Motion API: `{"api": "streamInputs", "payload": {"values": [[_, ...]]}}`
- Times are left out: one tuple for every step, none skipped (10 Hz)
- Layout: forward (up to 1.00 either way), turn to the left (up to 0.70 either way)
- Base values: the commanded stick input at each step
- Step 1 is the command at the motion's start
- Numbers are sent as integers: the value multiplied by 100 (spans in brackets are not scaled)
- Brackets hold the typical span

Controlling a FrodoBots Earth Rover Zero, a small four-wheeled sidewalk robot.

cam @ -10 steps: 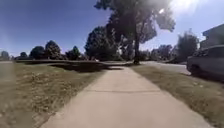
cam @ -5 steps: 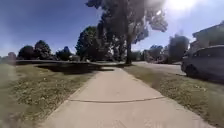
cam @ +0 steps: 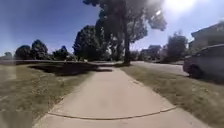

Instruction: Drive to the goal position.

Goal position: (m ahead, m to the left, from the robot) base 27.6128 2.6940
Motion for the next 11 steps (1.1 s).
{"api": "streamInputs", "payload": {"values": [[85, 0], [85, 0], [85, 8], [85, 26], [85, 34], [85, 9], [85, 0], [85, 0], [85, 0], [85, 0], [85, 0]]}}
